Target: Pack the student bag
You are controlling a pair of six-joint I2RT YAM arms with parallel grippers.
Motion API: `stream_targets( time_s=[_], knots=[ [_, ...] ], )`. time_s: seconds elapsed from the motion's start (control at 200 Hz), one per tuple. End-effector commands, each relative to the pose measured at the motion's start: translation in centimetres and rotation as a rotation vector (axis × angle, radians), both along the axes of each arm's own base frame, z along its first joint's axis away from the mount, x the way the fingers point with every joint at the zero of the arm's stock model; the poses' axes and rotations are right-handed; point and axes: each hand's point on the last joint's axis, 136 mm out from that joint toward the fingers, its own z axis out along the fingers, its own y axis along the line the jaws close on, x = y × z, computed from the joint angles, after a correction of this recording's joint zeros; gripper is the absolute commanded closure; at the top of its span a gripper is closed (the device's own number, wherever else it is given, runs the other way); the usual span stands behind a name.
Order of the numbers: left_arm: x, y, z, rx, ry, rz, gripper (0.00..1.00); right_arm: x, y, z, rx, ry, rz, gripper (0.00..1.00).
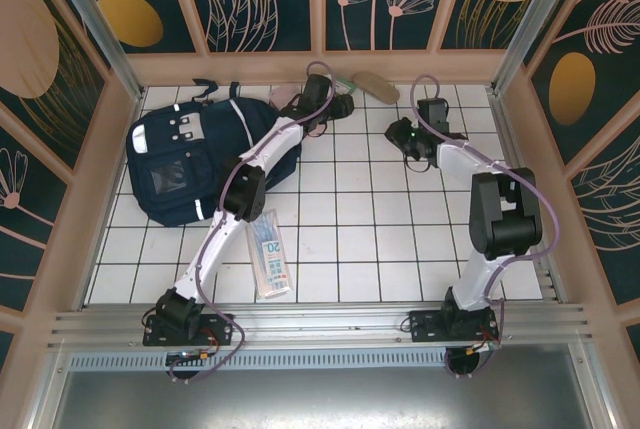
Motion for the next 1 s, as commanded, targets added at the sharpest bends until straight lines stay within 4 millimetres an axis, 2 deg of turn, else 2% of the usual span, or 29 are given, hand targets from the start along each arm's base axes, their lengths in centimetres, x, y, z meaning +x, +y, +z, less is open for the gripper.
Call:
stream_targets(
  time_s=[0.0, 0.055, 0.12, 0.17, 0.18, 0.185, 0.21, 0.215, 0.235, 0.26, 0.31, 0.325, 0.36, 0.405, 0.46, 0.475, 0.515, 0.55, 0.641, 0.676, 0.691, 0.706, 0.861, 0.996],
  knots=[
    [-4.5, 3.7, -9.9, 0.189, 0.306, 0.006, 0.39, 0.4, -0.8, 1.6, 0.007, -0.044, -0.033, 0.71],
    [-4.6, 3.6, -9.1, 0.193, 0.298, -0.012, 0.39, 0.8, -0.4, 1.9, 0.018, -0.051, -0.018, 0.69],
    [-4.4, 2.9, -6.0, 0.177, 0.238, -0.038, 0.36, 1.7, 0.5, 2.3, 0.034, -0.071, 0.029, 0.68],
    [-4.1, 1.8, -0.9, 0.125, 0.13, -0.069, 0.3, 2.6, 1.6, 2.8, 0.061, -0.098, 0.085, 0.67],
    [-4.4, 1.7, -0.7, 0.116, 0.12, -0.078, 0.28, 2.8, 1.8, 2.9, 0.068, -0.106, 0.094, 0.67],
    [-4.2, 1.5, 0.5, 0.102, 0.097, -0.082, 0.27, 2.9, 1.9, 2.9, 0.071, -0.106, 0.1, 0.67],
    [-4.5, 1.3, 3.1, 0.054, 0.042, -0.091, 0.22, 3.4, 2.4, 3.2, 0.088, -0.122, 0.125, 0.67],
    [-4.4, 1.2, 4.2, 0.038, 0.018, -0.092, 0.21, 3.5, 2.6, 3.3, 0.092, -0.126, 0.131, 0.67],
    [-4.9, 1.3, 5.5, 0.005, -0.017, -0.092, 0.18, 4.0, 2.9, 3.6, 0.103, -0.14, 0.149, 0.68],
    [-5.3, 1.3, 9.0, -0.05, -0.095, -0.097, 0.14, 4.5, 3.4, 3.9, 0.119, -0.157, 0.172, 0.68],
    [-6.4, 1.7, 14.2, -0.129, -0.208, -0.107, 0.06, 5.5, 4.1, 4.6, 0.143, -0.194, 0.2, 0.71],
    [-6.6, 1.8, 15.4, -0.14, -0.23, -0.105, 0.02, 5.9, 4.4, 5.0, 0.15, -0.213, 0.209, 0.71],
    [-7.1, 2.4, 17.8, -0.154, -0.262, -0.096, 0.02, 6.6, 4.9, 5.3, 0.161, -0.235, 0.222, 0.74],
    [-7.7, 3.2, 19.7, -0.168, -0.274, -0.091, 0.01, 7.7, 5.9, 5.4, 0.174, -0.249, 0.245, 0.77],
    [-8.5, 4.9, 20.3, -0.168, -0.262, -0.047, 0.01, 9.0, 7.6, 5.0, 0.196, -0.245, 0.291, 0.81],
    [-8.8, 5.5, 21.0, -0.171, -0.266, -0.029, 0.01, 9.4, 8.1, 4.8, 0.199, -0.239, 0.303, 0.82],
    [-9.6, 7.3, 20.4, -0.146, -0.25, 0.024, 0.01, 10.5, 9.4, 4.1, 0.203, -0.225, 0.328, 0.84],
    [-10.6, 8.7, 20.9, -0.132, -0.26, 0.058, 0.02, 11.3, 10.7, 3.5, 0.214, -0.217, 0.354, 0.85],
    [-12.6, 13.6, 20.7, -0.032, -0.266, 0.22, 0.01, 13.3, 13.3, 1.3, 0.262, -0.178, 0.399, 0.88],
    [-13.4, 15.1, 20.8, -0.013, -0.266, 0.268, 0.02, 14.1, 14.1, 1.0, 0.272, -0.181, 0.41, 0.89],
    [-13.6, 15.4, 20.1, -0.005, -0.251, 0.276, 0.02, 14.4, 14.4, 0.6, 0.276, -0.177, 0.412, 0.89],
    [-14.1, 15.9, 21.1, -0.017, -0.264, 0.287, 0.02, 14.7, 14.7, 0.5, 0.283, -0.179, 0.414, 0.89],
    [-17.4, 16.6, 19.7, -0.038, -0.202, 0.257, 0.01, 17.8, 17.4, -0.6, 0.372, -0.216, 0.411, 0.96],
    [-19.5, 17.0, 17.7, -0.031, -0.143, 0.24, 0.02, 19.8, 18.1, -3.5, 0.415, -0.198, 0.319, 1.0]
  ],
)
